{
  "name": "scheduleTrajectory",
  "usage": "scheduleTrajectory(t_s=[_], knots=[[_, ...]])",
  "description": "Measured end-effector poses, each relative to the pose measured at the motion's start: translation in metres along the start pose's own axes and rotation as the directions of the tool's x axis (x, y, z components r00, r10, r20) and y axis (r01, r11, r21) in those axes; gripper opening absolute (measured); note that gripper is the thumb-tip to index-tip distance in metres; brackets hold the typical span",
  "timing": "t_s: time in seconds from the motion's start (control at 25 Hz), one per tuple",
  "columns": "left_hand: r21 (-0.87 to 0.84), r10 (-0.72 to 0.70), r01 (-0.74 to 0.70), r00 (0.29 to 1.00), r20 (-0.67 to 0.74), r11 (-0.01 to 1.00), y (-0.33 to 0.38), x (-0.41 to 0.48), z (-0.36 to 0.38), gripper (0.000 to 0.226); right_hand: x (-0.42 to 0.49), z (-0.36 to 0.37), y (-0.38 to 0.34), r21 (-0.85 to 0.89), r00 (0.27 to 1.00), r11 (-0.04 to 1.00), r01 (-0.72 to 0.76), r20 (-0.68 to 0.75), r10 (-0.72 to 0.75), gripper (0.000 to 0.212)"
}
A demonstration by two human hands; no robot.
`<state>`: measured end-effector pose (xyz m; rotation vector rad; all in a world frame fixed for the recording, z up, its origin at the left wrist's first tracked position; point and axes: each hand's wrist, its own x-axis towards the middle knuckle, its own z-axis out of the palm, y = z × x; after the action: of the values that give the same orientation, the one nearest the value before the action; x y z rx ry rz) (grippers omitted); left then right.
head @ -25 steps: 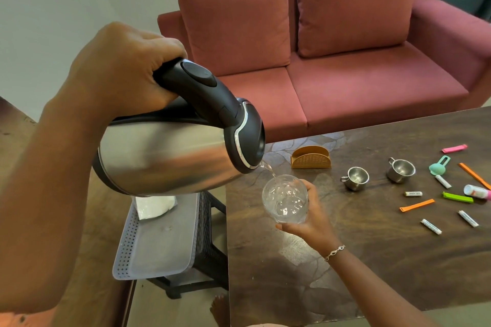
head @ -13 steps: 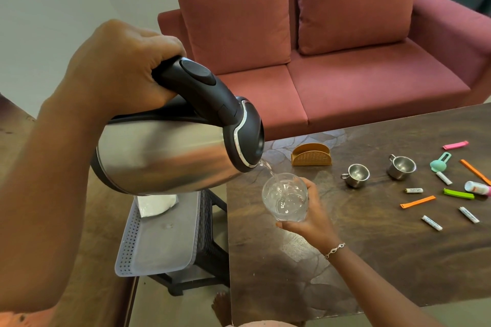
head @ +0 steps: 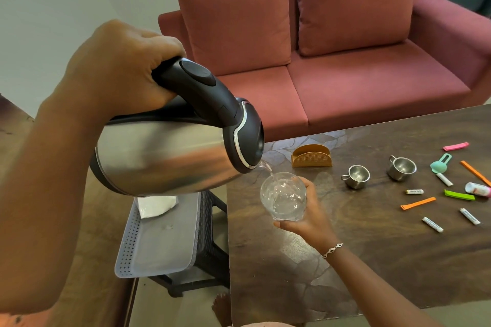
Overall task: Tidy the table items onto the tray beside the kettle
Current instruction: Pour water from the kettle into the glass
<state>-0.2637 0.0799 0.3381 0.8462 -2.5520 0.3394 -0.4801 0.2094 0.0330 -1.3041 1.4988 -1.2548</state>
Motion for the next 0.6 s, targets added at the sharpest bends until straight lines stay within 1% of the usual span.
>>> scheduleTrajectory(t_s=[0.44,0.6], knots=[[0.018,-0.003,0.003,1.0,0.02,1.0,-0.0057,0.0015,0.0011,0.016,0.0057,0.0045,-0.003,0.018,1.0,1.0,0.004,0.011,-0.004,0.089],[0.015,-0.025,0.025,1.0,0.018,1.0,-0.0044,0.0025,0.002,0.017,0.0077,0.0054,-0.0035,0.027,1.0,1.0,0.004,0.01,-0.005,0.089]])
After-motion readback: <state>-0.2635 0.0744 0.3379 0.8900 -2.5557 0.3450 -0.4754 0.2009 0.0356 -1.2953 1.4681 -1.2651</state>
